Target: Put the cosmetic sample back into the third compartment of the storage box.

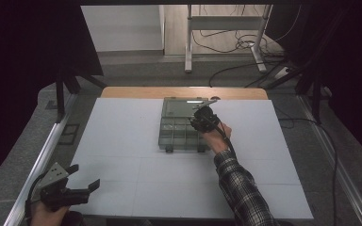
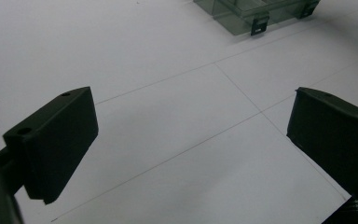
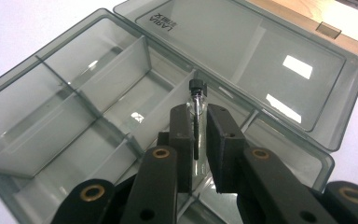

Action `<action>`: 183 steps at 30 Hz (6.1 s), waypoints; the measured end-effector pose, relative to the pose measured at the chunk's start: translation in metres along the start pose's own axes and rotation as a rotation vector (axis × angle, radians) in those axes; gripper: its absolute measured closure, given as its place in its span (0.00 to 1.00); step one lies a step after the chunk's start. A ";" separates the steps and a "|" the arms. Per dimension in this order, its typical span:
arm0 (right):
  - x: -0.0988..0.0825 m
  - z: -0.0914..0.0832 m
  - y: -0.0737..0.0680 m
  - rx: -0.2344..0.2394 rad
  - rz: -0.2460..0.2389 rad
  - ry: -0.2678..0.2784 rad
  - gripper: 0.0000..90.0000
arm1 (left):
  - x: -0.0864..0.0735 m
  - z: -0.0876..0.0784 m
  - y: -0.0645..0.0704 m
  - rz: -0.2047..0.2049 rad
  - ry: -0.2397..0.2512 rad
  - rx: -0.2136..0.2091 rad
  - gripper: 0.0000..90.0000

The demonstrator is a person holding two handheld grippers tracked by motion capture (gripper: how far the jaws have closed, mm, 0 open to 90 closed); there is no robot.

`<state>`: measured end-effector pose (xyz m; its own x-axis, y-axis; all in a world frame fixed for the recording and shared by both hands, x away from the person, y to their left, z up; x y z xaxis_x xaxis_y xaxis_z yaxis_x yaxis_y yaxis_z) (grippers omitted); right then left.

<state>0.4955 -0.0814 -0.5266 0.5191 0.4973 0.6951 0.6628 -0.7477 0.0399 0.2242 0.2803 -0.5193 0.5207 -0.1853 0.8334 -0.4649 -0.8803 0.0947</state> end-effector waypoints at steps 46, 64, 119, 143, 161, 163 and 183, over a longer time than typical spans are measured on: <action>-0.004 -0.024 -0.025 0.123 0.007 0.010 0.48 | 0.000 0.000 0.000 0.003 0.000 0.001 0.03; -0.017 -0.042 -0.042 0.188 -0.001 -0.016 0.34 | 0.000 0.000 0.000 0.001 0.003 -0.004 0.03; -0.071 -0.113 -0.065 0.192 -0.045 0.083 0.03 | 0.000 -0.001 0.000 -0.005 0.009 -0.014 0.03; -0.108 -0.144 -0.058 0.159 -0.034 0.063 0.01 | 0.000 -0.001 0.000 -0.004 0.007 -0.013 0.03; -0.133 -0.177 -0.040 0.135 0.035 0.096 0.01 | 0.000 -0.001 0.001 -0.003 0.006 -0.012 0.03; -0.136 -0.180 -0.037 0.121 0.040 0.103 0.01 | 0.000 -0.001 0.001 -0.003 0.006 -0.012 0.03; -0.176 -0.214 -0.013 -0.006 0.125 0.131 0.00 | 0.000 -0.001 0.000 -0.006 0.007 -0.012 0.03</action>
<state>0.2799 -0.2536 -0.4961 0.5222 0.3387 0.7827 0.5938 -0.8032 -0.0486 0.2237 0.2803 -0.5186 0.5187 -0.1773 0.8363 -0.4707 -0.8759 0.1062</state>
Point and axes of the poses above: each handheld gripper's, and its own axes: z roughly forward along the jaws, x roughly out of its top, y roughly to its right, the point moved 6 cm from there along z, roughly forward along the jaws, and after that the axes turned 1 degree about y, right-handed, at the moved point
